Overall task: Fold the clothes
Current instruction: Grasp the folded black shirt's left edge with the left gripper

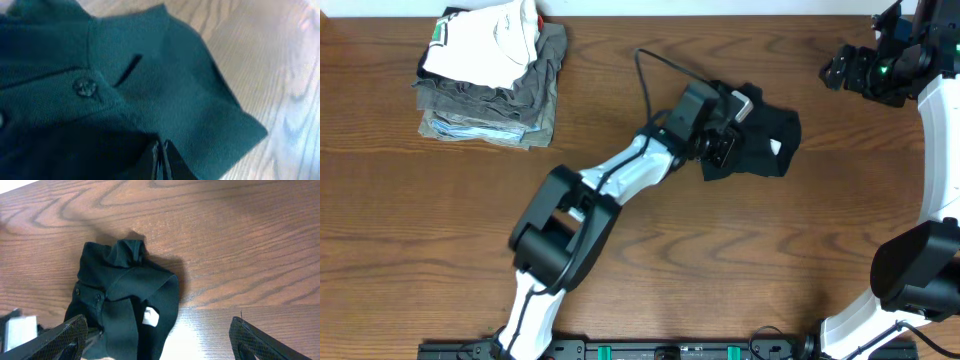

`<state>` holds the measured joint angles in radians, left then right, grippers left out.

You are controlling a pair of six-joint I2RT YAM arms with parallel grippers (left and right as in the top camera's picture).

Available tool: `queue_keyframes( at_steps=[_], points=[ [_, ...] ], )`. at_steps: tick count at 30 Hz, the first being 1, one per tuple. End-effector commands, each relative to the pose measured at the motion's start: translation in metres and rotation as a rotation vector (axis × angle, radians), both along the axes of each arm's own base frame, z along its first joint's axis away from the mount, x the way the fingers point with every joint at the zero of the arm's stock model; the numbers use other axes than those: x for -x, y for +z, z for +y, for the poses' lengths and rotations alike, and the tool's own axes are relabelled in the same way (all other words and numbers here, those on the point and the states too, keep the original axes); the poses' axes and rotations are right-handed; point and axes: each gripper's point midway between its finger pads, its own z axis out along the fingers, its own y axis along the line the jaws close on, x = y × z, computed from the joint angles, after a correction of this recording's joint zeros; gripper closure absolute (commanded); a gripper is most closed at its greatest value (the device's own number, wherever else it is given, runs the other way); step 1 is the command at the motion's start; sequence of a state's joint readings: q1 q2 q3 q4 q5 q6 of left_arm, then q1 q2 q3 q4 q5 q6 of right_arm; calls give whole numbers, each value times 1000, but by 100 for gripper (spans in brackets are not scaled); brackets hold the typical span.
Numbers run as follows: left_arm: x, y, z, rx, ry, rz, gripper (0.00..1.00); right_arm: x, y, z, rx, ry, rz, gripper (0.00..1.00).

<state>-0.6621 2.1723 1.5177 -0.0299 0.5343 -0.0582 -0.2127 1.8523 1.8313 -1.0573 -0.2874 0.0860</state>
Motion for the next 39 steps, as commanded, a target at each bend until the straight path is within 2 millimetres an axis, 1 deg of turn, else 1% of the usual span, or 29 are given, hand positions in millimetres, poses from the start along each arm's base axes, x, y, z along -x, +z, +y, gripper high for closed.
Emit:
queue_keyframes(
  at_steps=[1, 3, 5, 8, 9, 13, 15, 19, 22, 24, 28, 30, 32, 34, 36, 38, 39],
  points=[
    [-6, 9, -10, -47, -33, -67, 94, 1, -5, 1, 5, 12, 14, 11],
    [-1, -5, -1, -128, -36, -63, 94, 1, -5, 1, 5, 13, 14, 11],
    [4, -20, 12, -225, -38, -54, 94, 1, -5, 1, 5, 12, 14, 11],
    [6, -38, 32, -346, -24, -50, 94, 1, -5, 1, 6, 12, 13, 11],
    [4, -44, 39, -378, -9, -51, 94, 1, -5, 1, 6, 13, 11, 11],
    [-9, -63, 54, -474, 32, -97, 94, 0, -4, 2, 3, 14, 10, 11],
    [-19, -68, 60, -513, 64, -130, 94, 2, -5, 2, 3, 15, 15, 11],
    [-46, -65, 79, -583, 169, -218, 94, 5, -7, 2, 14, 40, 24, 11],
    [-67, -60, 102, -644, 243, -277, 94, 7, -8, 2, 19, 44, 33, 10],
    [-79, -59, 122, -687, 285, -293, 94, 7, -8, 2, 23, 50, 34, 10],
    [-103, -57, 168, -740, 384, -285, 94, 7, -8, 2, 23, 50, 34, 9],
    [-113, -57, 190, -753, 415, -275, 94, 7, -8, 2, 23, 50, 33, 7],
    [-120, -55, 207, -758, 446, -267, 94, 7, -8, 2, 22, 50, 33, 7],
    [-125, -48, 217, -755, 469, -266, 94, 7, -8, 2, 22, 49, 33, 7],
    [-125, -35, 222, -745, 488, -267, 93, 7, -8, 2, 22, 50, 33, 6],
    [-120, -16, 220, -707, 515, -249, 85, 7, -8, 2, 21, 49, 33, 6],
    [-114, -5, 215, -673, 516, -231, 76, 7, -8, 2, 22, 49, 33, 6]
  ],
)
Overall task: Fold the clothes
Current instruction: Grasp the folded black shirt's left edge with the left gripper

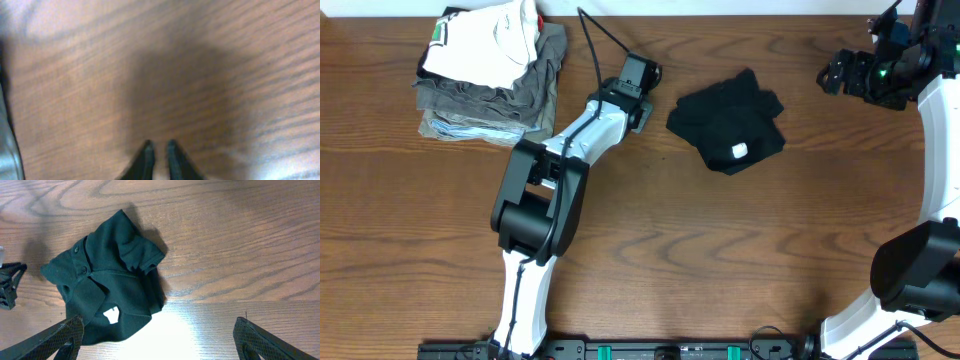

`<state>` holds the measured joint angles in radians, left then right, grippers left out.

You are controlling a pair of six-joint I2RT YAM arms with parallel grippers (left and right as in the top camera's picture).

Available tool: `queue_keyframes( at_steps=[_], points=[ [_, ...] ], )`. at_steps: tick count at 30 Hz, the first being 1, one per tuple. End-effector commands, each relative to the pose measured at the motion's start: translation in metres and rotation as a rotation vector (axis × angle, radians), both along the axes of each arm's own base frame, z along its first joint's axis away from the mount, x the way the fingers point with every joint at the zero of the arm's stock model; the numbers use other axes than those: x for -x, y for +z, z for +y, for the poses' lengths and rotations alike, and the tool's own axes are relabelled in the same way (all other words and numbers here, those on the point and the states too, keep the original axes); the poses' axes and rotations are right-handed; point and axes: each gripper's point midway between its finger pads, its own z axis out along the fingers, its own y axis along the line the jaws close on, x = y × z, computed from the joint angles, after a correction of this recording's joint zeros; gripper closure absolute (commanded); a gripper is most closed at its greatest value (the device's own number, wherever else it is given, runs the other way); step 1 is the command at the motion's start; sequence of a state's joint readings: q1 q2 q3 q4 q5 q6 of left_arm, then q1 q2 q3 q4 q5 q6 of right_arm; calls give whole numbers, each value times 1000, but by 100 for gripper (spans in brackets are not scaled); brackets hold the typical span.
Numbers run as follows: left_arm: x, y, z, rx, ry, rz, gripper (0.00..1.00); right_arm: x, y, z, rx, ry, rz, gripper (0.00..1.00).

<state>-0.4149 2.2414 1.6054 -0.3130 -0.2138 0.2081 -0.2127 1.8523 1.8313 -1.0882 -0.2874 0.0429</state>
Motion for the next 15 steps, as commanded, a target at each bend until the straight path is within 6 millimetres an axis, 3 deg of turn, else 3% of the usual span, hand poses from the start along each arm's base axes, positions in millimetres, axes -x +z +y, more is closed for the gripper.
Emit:
queue_keyframes(
  at_steps=[1, 6, 8, 11, 15],
  points=[
    [12, 61, -27, 133, -8, -39, 71, 0, -4, 0, 7, 13, 10, 5],
    [64, 115, -99, 494, -179, 97, 63, -1, -3, 0, 8, 12, 1, 5],
    [78, 127, -124, 574, -265, 121, 60, -2, -3, 1, 4, 15, -4, 5],
    [92, 122, -150, 523, -410, 106, 48, -3, -2, 2, 1, 17, -9, 4],
    [120, 100, -181, 369, -666, 94, 40, -2, -3, 1, 0, 17, -4, 2]
  ],
)
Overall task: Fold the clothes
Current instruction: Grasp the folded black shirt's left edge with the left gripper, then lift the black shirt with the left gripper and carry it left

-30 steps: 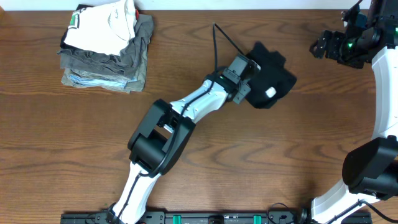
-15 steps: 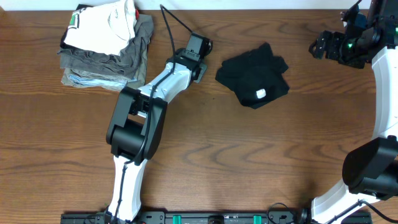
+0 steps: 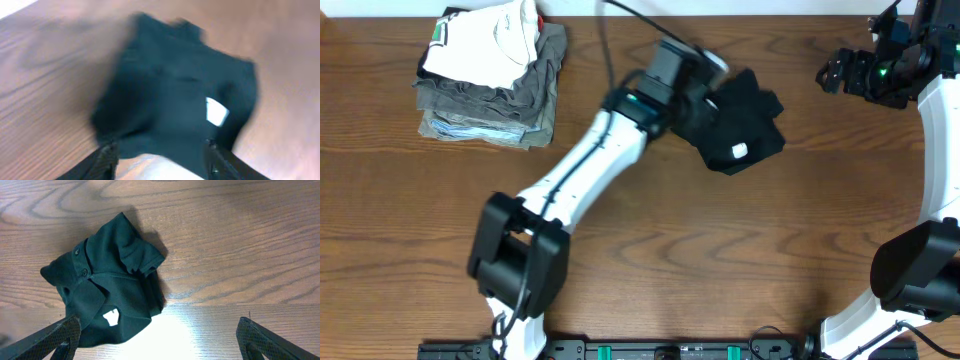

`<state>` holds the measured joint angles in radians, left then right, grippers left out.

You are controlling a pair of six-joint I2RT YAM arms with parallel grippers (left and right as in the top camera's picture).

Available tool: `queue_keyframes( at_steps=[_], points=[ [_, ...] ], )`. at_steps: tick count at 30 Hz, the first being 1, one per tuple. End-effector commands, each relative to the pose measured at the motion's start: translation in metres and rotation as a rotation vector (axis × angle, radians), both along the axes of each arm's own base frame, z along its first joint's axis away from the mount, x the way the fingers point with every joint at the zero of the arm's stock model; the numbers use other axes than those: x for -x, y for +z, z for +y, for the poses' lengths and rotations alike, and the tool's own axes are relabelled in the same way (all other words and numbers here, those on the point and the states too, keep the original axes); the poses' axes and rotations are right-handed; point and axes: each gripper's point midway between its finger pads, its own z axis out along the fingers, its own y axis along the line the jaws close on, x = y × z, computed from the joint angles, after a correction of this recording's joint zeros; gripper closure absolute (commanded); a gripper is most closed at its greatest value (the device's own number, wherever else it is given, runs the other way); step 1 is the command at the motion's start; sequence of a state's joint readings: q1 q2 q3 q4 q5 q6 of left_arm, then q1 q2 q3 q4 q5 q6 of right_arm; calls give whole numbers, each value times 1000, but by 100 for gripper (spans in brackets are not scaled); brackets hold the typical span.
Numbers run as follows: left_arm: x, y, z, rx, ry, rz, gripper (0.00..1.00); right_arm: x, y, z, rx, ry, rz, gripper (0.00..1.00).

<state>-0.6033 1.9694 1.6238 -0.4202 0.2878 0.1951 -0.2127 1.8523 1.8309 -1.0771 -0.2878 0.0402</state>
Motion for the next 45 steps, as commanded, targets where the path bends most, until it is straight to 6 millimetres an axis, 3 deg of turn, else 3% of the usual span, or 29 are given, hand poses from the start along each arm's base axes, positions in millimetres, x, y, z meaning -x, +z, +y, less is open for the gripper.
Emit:
queue_keyframes(
  at_steps=[1, 9, 13, 20, 29, 38, 40, 41, 44, 45],
  points=[
    [28, -36, -27, -101, -222, -29, 40, 0, -4, 2, -3, 15, 8, 2],
    [66, -68, -67, -304, -423, -172, 36, -1, -3, 2, -3, 15, 3, 1],
    [75, -83, -80, -361, -452, -213, 36, -1, -3, 2, -3, 15, 2, 1],
    [65, -128, -81, -430, -430, -216, 33, 0, -4, 3, -5, 17, 7, 1],
    [46, -145, -89, -432, -384, -280, 30, 0, -3, 5, -14, 22, 5, 1],
    [25, -192, -75, -526, -307, -314, 28, 0, -3, 5, -15, 23, 7, 1],
    [17, -197, -71, -544, -279, -331, 39, 0, -3, 6, -15, 23, 8, 1],
    [13, -196, -69, -550, -263, -343, 48, 1, -4, 6, -15, 23, 9, 1],
    [4, -193, -63, -558, -233, -356, 94, 1, -4, 6, -15, 23, 11, 1],
    [0, -192, -60, -564, -219, -364, 94, 1, -4, 6, -15, 23, 12, 1]
  ],
)
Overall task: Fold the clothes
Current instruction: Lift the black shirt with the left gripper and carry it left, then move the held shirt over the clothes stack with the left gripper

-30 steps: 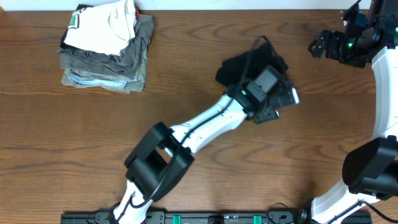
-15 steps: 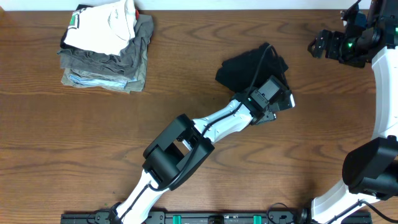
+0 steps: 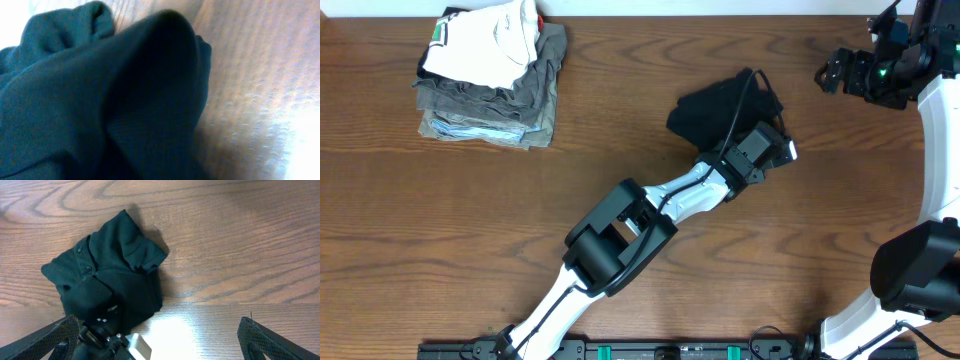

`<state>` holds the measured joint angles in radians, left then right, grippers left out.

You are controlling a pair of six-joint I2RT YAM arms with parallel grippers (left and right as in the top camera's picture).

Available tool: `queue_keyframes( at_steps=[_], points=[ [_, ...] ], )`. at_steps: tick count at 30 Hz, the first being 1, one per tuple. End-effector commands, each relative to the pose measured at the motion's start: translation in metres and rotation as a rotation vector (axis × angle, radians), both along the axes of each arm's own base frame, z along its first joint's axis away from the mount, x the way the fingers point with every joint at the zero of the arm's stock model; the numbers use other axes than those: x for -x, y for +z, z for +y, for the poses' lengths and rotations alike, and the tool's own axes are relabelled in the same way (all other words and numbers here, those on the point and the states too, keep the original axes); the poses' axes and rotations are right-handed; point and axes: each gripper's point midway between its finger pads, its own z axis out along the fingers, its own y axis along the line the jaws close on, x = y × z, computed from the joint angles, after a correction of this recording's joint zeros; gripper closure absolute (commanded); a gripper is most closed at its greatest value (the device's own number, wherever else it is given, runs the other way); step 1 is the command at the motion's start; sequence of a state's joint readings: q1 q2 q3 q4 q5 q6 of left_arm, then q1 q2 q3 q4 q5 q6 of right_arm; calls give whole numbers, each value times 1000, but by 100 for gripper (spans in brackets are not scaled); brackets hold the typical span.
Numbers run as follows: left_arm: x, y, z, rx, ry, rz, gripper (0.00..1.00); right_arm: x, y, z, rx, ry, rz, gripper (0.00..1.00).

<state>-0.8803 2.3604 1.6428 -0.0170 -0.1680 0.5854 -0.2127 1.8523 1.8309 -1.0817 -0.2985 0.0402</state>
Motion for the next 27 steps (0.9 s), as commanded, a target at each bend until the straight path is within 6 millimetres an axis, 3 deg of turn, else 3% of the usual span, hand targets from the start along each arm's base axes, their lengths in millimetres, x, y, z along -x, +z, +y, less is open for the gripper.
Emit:
queue_keyframes(
  at_steps=[1, 6, 11, 17, 21, 27],
  points=[
    [-10, -48, 44, -142, 93, 20, 94, 0, -4, 4, -5, 19, 9, 1],
    [-25, -37, 61, -193, 175, -54, 94, 0, -4, 3, -5, 18, 9, 1],
    [-43, -2, 79, -196, 258, -127, 94, 0, -4, 3, -5, 18, 9, 1],
    [-77, 73, 113, -78, 380, -187, 94, 1, -4, 4, -5, 18, 10, 1],
    [-101, 130, 152, 40, 504, -237, 94, 1, -4, 4, -5, 18, 10, 1],
    [-120, 207, 206, 142, 608, -333, 94, 0, -4, 4, -4, 19, 7, 1]
  ],
)
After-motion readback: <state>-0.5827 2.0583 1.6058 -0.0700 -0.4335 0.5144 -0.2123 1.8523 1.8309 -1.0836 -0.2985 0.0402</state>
